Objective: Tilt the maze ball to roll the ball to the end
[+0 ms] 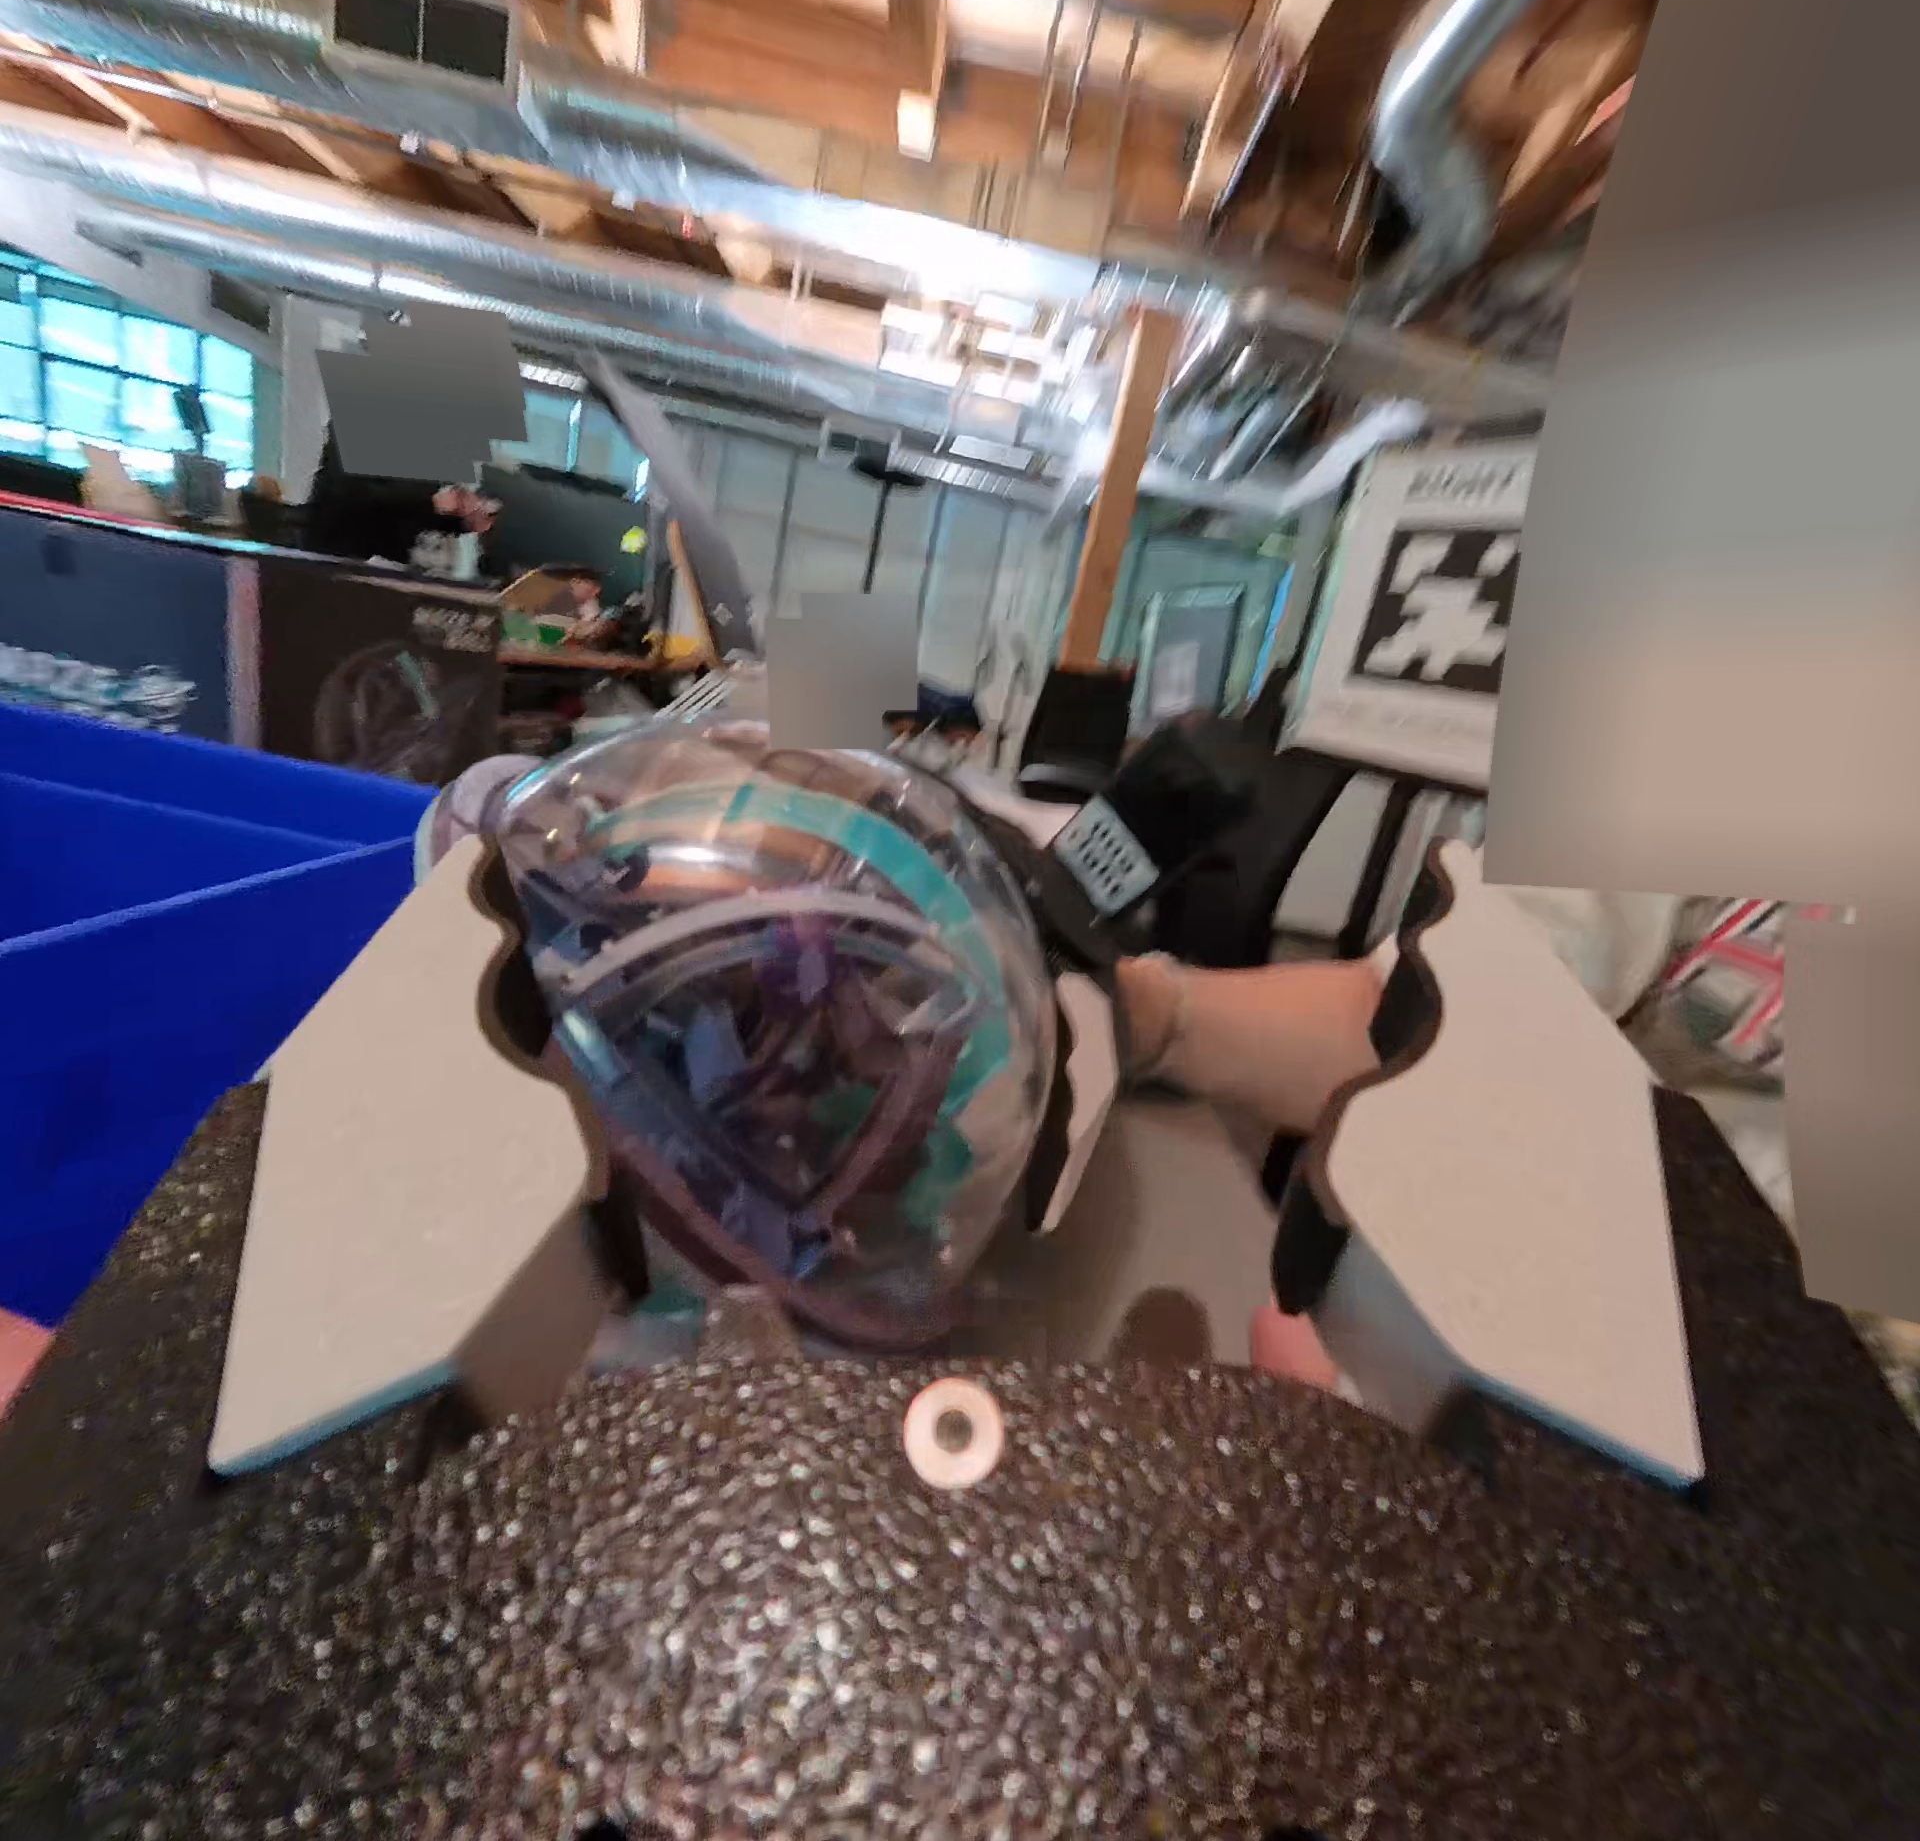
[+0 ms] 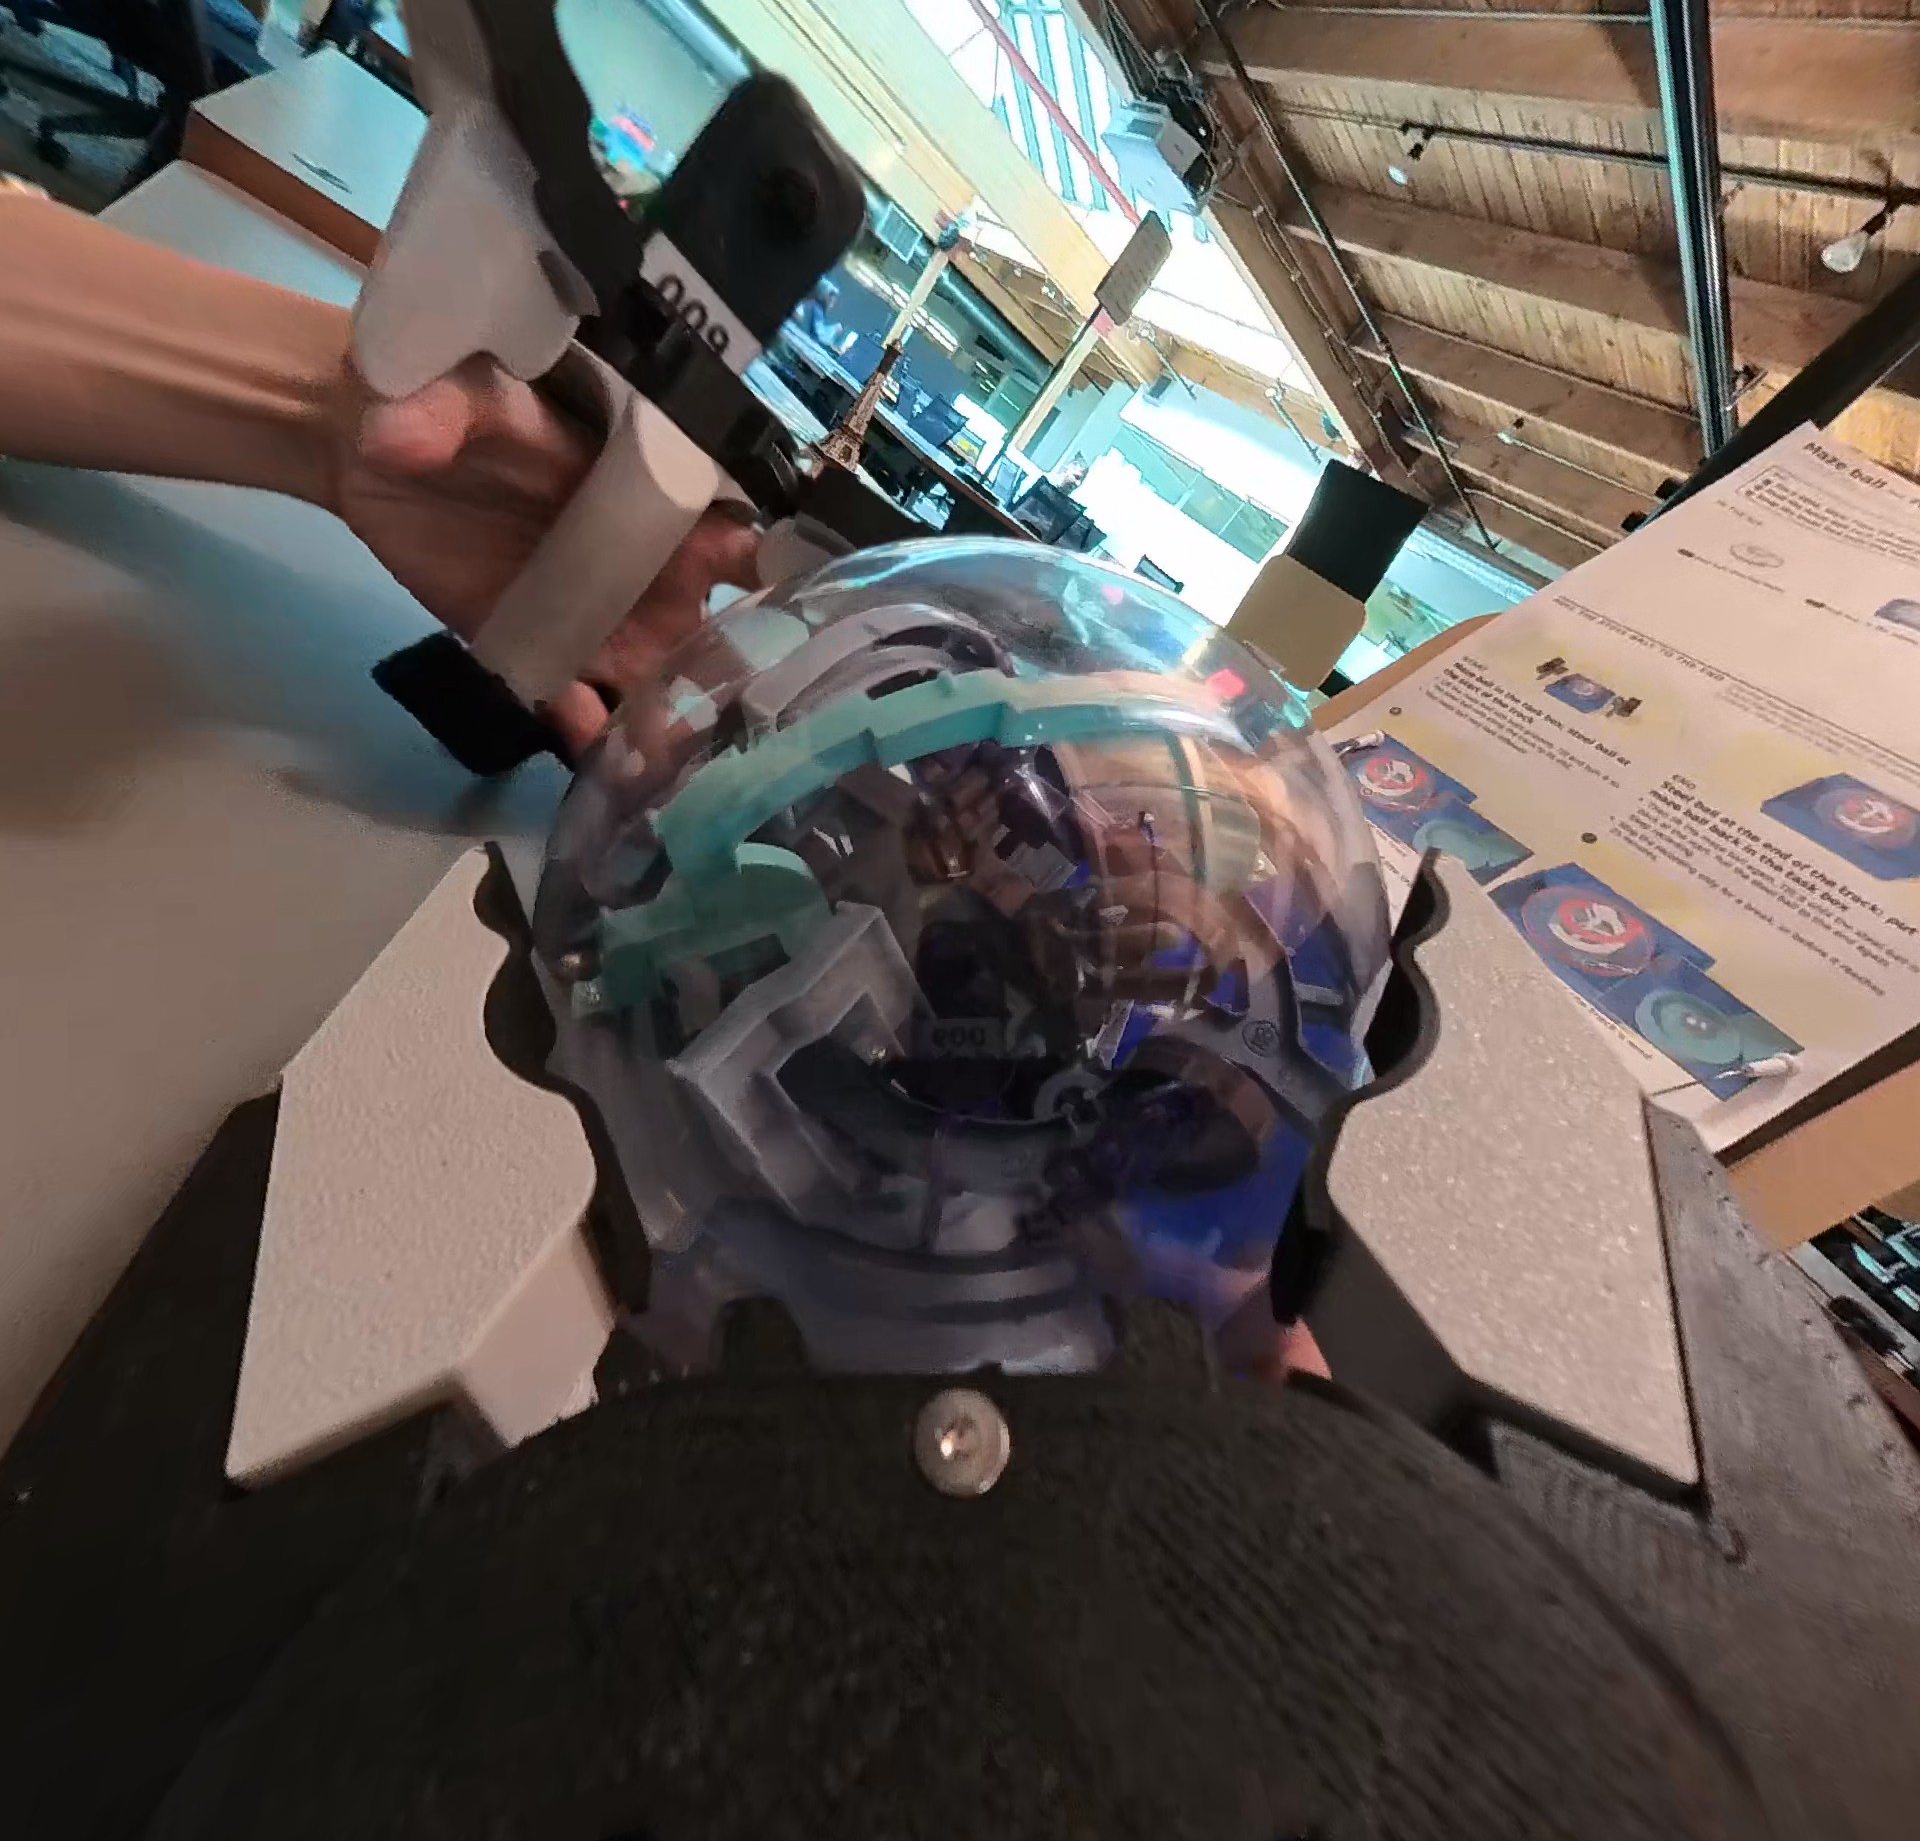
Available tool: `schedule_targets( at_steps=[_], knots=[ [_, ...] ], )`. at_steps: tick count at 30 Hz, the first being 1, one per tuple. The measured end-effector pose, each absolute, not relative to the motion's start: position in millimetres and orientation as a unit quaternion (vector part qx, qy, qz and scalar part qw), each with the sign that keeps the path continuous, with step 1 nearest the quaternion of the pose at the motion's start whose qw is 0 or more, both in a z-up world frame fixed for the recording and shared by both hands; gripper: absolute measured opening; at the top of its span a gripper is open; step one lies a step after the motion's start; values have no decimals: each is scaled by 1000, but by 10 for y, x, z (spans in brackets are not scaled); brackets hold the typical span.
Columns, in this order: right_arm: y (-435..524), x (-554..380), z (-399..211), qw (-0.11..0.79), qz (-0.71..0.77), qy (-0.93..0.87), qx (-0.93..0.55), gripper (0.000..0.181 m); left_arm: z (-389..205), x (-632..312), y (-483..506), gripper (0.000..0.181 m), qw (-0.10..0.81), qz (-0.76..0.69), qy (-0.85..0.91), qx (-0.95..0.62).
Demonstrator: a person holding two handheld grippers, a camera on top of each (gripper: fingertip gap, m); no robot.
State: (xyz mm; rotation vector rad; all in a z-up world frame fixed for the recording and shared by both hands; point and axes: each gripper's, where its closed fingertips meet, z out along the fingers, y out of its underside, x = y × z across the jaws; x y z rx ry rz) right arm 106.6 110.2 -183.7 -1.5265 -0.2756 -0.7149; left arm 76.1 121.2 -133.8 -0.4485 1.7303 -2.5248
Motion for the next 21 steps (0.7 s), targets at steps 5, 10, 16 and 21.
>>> schedule_targets(
  at_steps=[5,10,16,21],
  knots=[
    [1078,1112,-1856,654,-319,-113,-676,158,-1498,1087,1224,155,170,-741,620,-193],
    [1061,1169,-1903,644,-325,-109,-684,156,-1755,1176,1184,149,175,-680,678,-216],
    [1090,1166,-2010,624,-324,-118,-701,150,-1882,1271,1130,155,155,-666,681,-261],
    [1100,1154,-1986,632,-319,-112,-698,158,-1859,1105,1075,157,146,-670,694,-221]
  ],
)
